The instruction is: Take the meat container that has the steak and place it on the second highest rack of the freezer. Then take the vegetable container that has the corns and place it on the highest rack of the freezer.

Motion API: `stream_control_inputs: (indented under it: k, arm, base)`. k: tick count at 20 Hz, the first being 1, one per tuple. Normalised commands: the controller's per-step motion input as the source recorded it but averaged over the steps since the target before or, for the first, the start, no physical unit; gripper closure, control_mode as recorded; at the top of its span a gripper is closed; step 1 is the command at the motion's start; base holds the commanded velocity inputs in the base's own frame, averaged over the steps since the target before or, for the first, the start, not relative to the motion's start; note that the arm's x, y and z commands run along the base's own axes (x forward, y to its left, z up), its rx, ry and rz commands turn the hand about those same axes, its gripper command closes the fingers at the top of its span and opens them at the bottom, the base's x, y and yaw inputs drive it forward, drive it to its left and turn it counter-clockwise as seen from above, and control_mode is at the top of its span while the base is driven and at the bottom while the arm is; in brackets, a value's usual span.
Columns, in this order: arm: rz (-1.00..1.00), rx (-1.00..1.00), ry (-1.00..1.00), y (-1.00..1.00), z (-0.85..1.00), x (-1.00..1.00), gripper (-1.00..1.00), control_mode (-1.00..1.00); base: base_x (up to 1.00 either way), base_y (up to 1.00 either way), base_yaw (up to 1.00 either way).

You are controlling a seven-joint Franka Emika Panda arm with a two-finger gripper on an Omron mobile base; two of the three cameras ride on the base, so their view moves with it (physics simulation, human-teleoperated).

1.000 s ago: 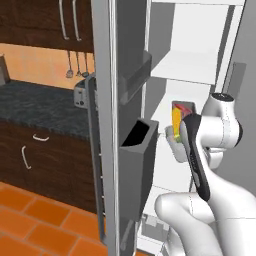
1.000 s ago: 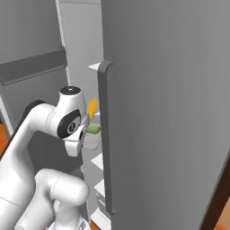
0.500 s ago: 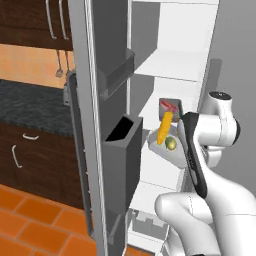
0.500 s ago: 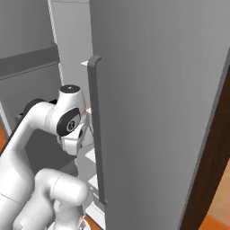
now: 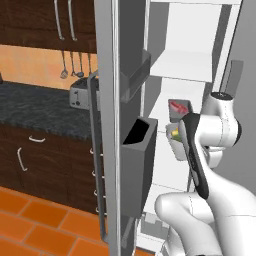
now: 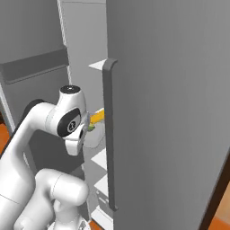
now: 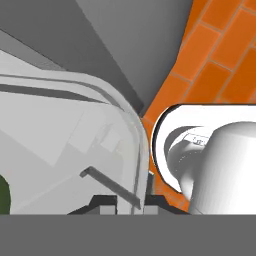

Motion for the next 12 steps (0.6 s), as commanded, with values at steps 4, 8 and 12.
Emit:
stream_control_inputs:
  k: [4,8,12]
  arm:
    - [0.00,0.00,0.00,0.00,0.00,0.00,1.00,1.00]
    - [-0.04,0.00,-0.01,0.48,0.07,0.00,1.00,-1.00]
    - [-0.08,0.00,-0.02,0.69,0.19,0.00,1.00,-1.00]
  base:
    - [0.00,0.39,-0.02]
    - [0.00,0.00,0.00]
    - [0.00,0.00,0.00]
